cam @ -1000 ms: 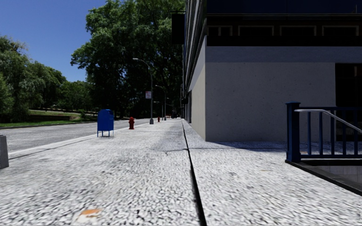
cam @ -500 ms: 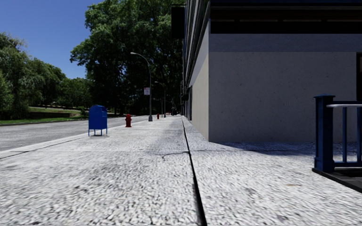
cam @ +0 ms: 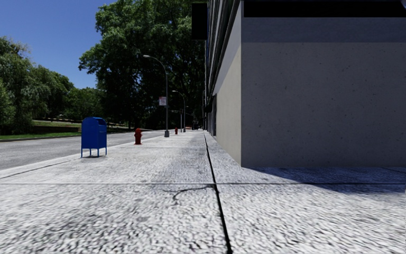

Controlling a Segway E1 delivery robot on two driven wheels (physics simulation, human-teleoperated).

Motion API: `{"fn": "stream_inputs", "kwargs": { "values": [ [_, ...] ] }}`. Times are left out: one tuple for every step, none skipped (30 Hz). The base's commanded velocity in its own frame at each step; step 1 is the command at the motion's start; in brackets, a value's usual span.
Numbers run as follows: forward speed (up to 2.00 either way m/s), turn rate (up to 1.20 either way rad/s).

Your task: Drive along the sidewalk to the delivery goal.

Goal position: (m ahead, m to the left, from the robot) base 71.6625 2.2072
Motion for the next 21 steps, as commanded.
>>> {"fn": "stream_inputs", "kwargs": {
  "values": [
    [2.00, 0.00],
    [2.00, 0.00],
    [2.00, 0.00],
    [2.00, 0.00],
    [2.00, 0.00],
    [2.00, 0.00],
    [2.00, 0.00],
    [2.00, 0.00],
    [2.00, 0.00],
    [2.00, 0.00],
    [2.00, 0.00],
    [2.00, 0.00],
    [2.00, 0.00],
    [2.00, 0.00],
    [2.00, 0.00],
    [2.00, 0.00],
    [2.00, 0.00],
    [2.00, 0.07],
    [2.00, 0.14],
    [2.00, 0.23],
    [2.00, 0.23]
  ]
}}
